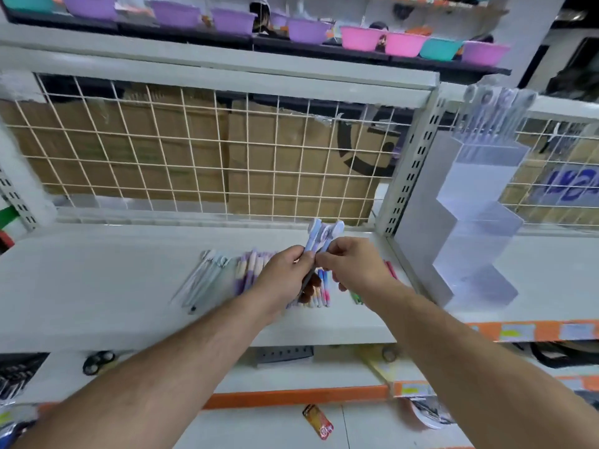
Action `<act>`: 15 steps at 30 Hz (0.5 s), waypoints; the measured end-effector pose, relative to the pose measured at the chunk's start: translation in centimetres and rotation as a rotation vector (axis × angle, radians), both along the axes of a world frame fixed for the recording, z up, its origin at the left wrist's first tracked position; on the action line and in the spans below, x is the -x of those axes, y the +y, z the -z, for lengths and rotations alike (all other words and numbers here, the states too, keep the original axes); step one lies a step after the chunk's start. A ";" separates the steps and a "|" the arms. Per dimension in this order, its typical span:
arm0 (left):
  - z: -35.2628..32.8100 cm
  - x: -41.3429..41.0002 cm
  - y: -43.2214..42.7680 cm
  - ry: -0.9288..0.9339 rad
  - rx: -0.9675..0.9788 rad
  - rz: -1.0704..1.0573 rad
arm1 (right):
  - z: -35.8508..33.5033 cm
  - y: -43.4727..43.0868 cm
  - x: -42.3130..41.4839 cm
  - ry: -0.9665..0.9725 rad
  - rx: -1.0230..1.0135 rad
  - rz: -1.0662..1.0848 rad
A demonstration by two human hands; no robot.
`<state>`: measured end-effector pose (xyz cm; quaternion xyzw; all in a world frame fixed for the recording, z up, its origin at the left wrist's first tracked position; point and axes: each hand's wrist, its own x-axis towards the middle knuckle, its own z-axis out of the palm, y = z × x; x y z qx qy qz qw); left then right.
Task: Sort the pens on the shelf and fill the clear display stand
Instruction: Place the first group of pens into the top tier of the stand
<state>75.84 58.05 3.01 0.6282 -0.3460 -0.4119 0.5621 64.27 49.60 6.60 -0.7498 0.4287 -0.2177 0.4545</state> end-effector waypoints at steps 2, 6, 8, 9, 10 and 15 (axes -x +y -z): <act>-0.3 3.2 -1.0 -0.020 -0.006 0.031 | -0.4 -1.0 3.4 -0.011 -0.015 0.010; -1.3 10.4 -3.0 -0.038 0.000 0.091 | -1.1 -3.3 10.1 -0.056 0.010 0.035; -1.9 13.7 -4.2 -0.037 0.010 0.133 | -1.4 -4.6 13.2 -0.071 0.024 0.034; -2.3 15.1 -4.8 -0.033 0.015 0.151 | -1.6 -5.2 14.6 -0.081 0.032 0.041; -2.6 16.4 -5.4 -0.026 0.020 0.165 | -1.9 -5.9 15.9 -0.088 0.037 0.048; -4.2 21.3 -8.2 0.010 0.028 0.182 | -3.0 -9.0 20.9 -0.114 0.056 0.053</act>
